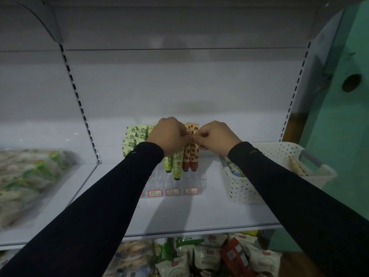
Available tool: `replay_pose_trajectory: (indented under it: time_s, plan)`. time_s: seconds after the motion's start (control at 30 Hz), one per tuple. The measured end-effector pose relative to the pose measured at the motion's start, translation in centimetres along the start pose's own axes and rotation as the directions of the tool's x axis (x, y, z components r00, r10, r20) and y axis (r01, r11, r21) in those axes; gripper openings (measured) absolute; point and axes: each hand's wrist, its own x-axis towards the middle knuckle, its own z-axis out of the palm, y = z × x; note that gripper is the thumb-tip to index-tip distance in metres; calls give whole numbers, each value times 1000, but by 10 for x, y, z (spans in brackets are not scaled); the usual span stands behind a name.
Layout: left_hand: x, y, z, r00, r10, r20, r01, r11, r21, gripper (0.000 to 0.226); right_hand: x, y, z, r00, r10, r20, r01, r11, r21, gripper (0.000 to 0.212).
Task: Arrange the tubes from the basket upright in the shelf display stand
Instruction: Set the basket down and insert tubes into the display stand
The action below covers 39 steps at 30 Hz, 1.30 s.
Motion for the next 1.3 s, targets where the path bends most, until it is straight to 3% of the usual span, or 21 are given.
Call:
replay_pose_trajectory:
  time_s: [0.13, 0.23, 0.53, 0.7, 0.83, 1.0, 1.17, 1.3]
  plan:
    - [-4, 0, -2, 1000, 20, -14, -21, 999, -39, 49, -4, 3, 3, 1000, 12, -14, -12, 1000, 3, 45]
    - [-5, -2, -1, 999, 35, -32, -37, 999, -38, 34, -4, 3, 1, 999, 5, -52, -5, 1000, 0, 50]
    - [-12, 5, -9, 996, 28, -85, -33, 998, -55, 29, -15, 9, -14, 990, -20, -142, 12, 998, -58, 47]
    - [-21, 22, -7, 993, 84, -84, -89, 995, -55, 34, -43, 24, -47, 989, -12, -148, -6, 993, -120, 30]
    - [-25, 43, 1, 991, 130, -19, -131, 990, -56, 40, -68, 51, -74, 990, 20, -139, -54, 968, -247, 32]
    - [-20, 77, 19, 976, 176, 126, -169, 984, -60, 44, -88, 80, -94, 977, 211, 8, -194, 910, -366, 37]
    - [0, 110, 47, 929, 201, 312, -204, 979, -22, 47, -91, 108, -100, 871, 442, 215, -316, 839, -443, 50]
    - [21, 128, 77, 871, 188, 454, -207, 978, -8, 49, -83, 127, -97, 825, 488, 285, -335, 828, -449, 49]
